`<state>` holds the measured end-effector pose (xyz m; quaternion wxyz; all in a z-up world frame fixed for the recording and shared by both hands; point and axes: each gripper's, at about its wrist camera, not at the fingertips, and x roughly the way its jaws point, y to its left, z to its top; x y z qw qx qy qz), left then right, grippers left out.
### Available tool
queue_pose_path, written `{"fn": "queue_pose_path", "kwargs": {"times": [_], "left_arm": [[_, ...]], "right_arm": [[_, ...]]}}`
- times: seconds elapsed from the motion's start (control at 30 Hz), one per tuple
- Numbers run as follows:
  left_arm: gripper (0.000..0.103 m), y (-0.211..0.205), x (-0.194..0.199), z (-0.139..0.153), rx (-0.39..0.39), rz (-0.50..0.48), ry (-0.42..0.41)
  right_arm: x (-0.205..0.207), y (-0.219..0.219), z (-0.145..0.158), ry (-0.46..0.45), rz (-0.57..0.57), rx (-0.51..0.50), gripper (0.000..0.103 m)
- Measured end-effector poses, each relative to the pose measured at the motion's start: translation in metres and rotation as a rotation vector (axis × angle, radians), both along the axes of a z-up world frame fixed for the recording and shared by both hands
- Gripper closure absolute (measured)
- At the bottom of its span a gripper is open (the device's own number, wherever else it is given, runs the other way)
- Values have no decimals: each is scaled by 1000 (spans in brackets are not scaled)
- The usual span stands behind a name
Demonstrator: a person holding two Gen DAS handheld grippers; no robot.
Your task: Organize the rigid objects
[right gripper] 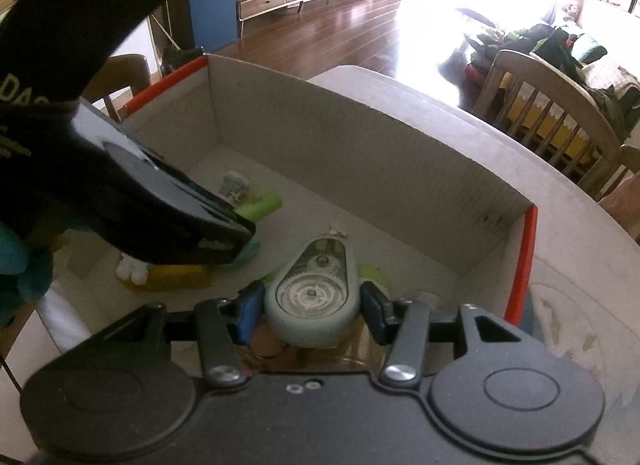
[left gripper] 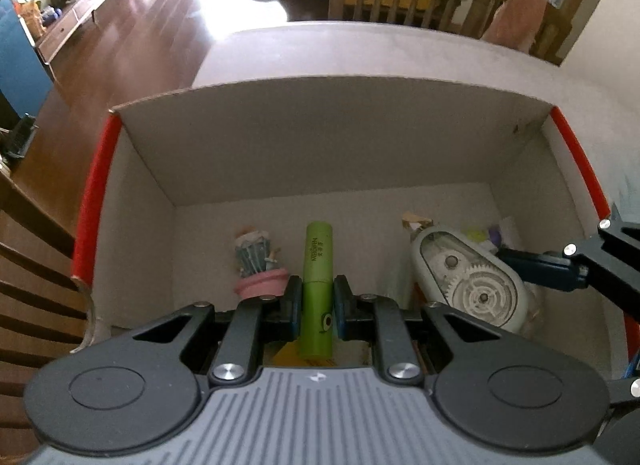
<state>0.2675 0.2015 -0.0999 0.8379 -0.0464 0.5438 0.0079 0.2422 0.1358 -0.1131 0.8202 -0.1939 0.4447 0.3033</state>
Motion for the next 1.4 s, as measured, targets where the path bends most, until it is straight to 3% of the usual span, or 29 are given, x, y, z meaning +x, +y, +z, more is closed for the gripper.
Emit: {"fn": "queue_pose_path", "kwargs": {"times": [0.23, 0.53, 0.9, 1.4], "left_arm": [[87, 6, -5, 1, -26, 14, 22], [86, 11, -23, 15, -19, 21, -7], [86, 5, -54, 48, 20, 33, -91], [84, -13, -108, 92, 17, 32, -224]], "right_arm": [[1, -2, 6, 5, -11, 11, 51], [-11, -11, 19, -11, -11, 34, 49], [-30, -27, 45, -54, -8, 88, 42], [-60, -54, 78, -95, -1, 213, 34]]}}
